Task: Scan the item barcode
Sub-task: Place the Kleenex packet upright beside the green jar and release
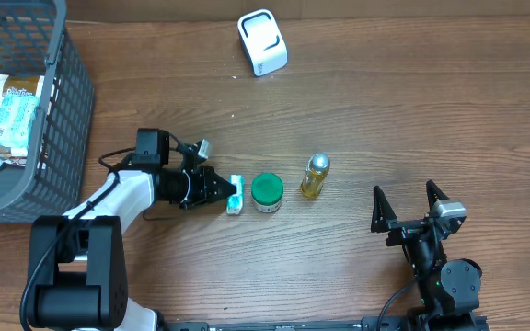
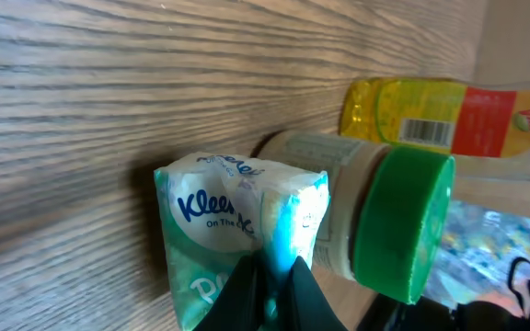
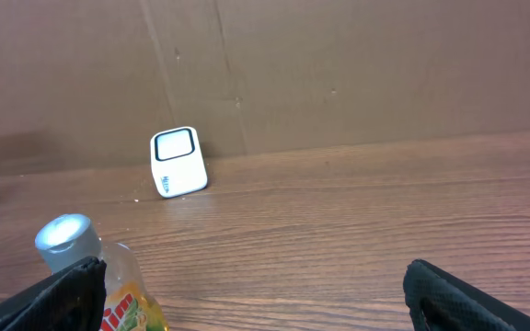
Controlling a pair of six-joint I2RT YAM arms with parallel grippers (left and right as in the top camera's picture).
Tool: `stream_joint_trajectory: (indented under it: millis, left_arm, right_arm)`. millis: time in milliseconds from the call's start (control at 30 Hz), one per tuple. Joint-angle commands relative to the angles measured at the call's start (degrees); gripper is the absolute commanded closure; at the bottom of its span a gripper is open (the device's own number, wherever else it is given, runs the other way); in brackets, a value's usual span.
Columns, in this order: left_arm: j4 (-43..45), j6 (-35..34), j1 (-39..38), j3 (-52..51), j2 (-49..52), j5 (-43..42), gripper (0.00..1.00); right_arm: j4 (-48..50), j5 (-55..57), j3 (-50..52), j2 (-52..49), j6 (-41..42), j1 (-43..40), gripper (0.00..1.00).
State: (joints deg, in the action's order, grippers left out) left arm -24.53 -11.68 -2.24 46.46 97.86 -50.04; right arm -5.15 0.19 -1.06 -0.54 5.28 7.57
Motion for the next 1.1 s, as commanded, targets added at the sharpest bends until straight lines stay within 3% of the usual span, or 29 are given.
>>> stream_joint_trajectory:
  millis: [0,533,667,1067]
  left_arm:
    - [0.6,-1.0,0.0,-0.5,-0.7,-4.0,0.96]
    - [1.5,-2.7,-0.1,-2.2,-0.7,2.2,0.94]
    - [1.7,-2.7,-0.1,-2.2,-0.7,2.6,0.7]
    - [2.1,-2.4,0.0,-1.4,-0.8,2.6,0.39]
  right_arm:
    - [0.3,-0.3,0.6,0.3,-0.4,-0.2,0.0]
    - [0.3,-0.3,0.6,0.3,-0.4,-0.2,0.0]
    - [0.3,-0.3,0.6,0.3,-0.4,-0.2,0.0]
    - [0.3,-0.3,0.6,0.3,-0.4,-0.2,0.0]
